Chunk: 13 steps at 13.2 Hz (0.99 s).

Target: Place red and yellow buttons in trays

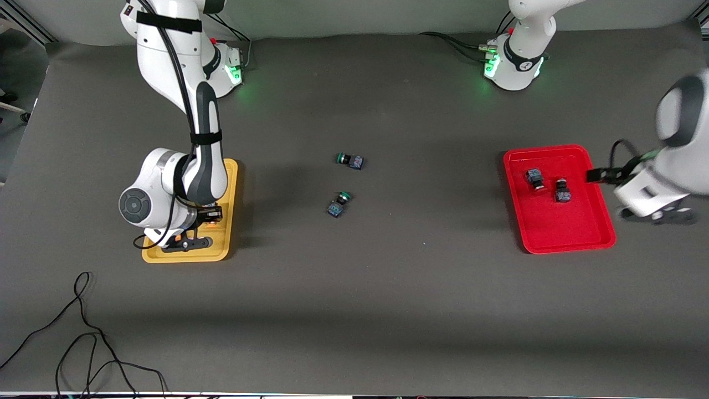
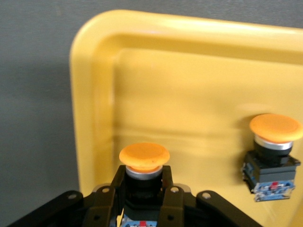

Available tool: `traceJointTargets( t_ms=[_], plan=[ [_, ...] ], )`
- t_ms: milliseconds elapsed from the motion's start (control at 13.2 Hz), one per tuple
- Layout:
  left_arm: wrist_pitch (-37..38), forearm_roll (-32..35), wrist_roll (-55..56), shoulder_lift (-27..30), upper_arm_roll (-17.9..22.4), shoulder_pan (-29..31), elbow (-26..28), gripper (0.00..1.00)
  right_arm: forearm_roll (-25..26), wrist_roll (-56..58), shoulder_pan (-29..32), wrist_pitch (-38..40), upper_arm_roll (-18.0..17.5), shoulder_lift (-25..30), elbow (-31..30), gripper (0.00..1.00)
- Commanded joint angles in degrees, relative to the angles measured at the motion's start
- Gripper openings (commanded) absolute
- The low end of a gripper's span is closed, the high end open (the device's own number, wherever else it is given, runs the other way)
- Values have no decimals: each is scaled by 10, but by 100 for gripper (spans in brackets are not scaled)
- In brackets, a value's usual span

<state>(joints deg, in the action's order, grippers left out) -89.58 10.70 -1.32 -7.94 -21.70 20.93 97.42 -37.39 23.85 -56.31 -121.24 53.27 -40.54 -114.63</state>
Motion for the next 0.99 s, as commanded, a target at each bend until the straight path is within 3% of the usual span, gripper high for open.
traceJointTargets(
  t_ms=[0,228,456,760,912],
  plan=[
    [10,-49,-7,44,10,2,-16,100,-14,16,15,6,-4,10,15,100],
    [2,-58,-6,75,10,3,-2,100,-8,12,14,27,10,40,38,100],
    [-81,-73,-8,137,10,2,85,100,-4,-16,4,120,66,42,103,100],
    [-42,-96,-16,138,34,7,67,100,49,-66,-11,221,112,53,214,100],
    [-25,-96,-14,139,53,-27,62,100,85,-112,-18,242,116,85,251,100]
  ],
)
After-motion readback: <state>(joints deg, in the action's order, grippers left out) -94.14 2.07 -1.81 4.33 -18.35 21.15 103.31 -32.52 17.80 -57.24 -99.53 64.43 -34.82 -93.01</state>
